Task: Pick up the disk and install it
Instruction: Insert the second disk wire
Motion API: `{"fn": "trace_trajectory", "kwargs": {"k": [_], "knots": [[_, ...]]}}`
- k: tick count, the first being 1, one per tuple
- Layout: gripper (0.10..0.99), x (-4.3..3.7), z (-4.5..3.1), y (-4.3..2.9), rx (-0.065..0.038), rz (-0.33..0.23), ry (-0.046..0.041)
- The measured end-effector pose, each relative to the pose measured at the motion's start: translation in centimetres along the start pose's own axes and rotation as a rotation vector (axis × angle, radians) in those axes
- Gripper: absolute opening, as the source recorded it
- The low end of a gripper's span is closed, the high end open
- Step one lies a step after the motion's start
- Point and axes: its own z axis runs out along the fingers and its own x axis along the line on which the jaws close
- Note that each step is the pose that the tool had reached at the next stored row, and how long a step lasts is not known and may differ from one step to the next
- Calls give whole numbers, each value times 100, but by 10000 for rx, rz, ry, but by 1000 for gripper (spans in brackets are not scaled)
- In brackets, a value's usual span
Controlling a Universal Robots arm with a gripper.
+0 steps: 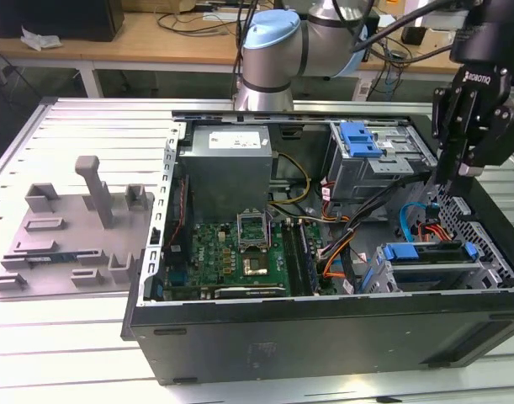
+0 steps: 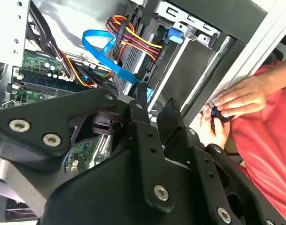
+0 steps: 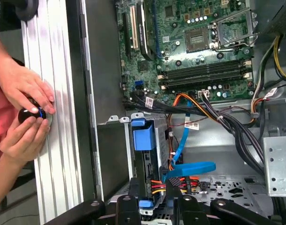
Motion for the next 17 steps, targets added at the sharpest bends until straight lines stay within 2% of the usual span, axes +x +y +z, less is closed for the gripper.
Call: {"fn": "trace_trajectory", "kwargs": {"k": [2,7,10,12,13,14,17], "knots": [[361,-12,34,1,-4,18,44],[361,-48,124,2,-113,338,97],[361,-106,159,4,-128,453,290],[361,-139,169,6,-117,459,387],[361,-166,183,8,-105,462,481],[361,-179,195,8,-101,463,516],[361,-192,218,7,-101,471,537]]}}
